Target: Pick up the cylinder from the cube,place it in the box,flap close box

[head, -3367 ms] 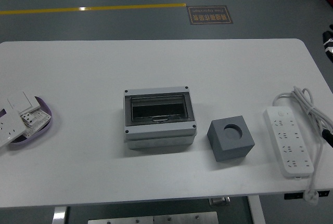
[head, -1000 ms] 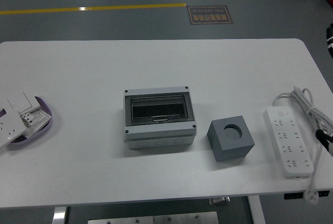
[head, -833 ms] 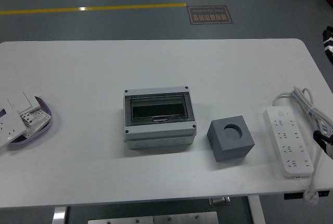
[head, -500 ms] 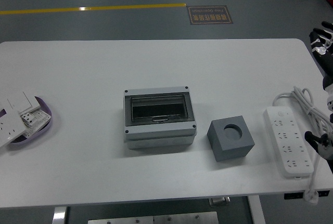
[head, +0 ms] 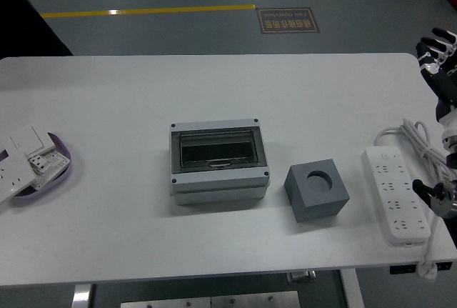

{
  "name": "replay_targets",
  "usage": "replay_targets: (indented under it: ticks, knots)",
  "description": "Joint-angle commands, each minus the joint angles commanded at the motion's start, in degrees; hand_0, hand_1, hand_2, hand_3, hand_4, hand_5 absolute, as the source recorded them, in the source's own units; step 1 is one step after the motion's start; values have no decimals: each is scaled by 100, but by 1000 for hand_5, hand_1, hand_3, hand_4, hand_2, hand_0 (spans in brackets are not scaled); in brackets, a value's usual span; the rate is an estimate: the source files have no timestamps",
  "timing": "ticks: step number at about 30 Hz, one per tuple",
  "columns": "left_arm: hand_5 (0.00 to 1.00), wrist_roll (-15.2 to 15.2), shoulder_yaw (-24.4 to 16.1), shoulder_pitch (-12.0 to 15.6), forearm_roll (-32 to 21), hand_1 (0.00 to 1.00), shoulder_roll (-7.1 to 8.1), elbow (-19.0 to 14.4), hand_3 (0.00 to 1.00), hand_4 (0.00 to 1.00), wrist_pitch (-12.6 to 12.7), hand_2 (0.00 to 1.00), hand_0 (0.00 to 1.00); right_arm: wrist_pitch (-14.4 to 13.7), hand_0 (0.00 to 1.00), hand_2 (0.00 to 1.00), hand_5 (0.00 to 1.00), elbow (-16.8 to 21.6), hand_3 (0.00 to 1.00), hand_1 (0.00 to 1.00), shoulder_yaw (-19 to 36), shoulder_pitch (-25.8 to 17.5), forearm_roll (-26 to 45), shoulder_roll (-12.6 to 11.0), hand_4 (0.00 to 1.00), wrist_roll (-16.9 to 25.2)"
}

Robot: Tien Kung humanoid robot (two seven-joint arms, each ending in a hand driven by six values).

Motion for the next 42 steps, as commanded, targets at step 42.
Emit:
replay_targets:
  ticks: [42]
  knots:
    - [222,-7,4,21,17,623,44,-2,636,684,7,616,598,17,692,596,162,-139,623,593,35,2,27,-38,725,-29]
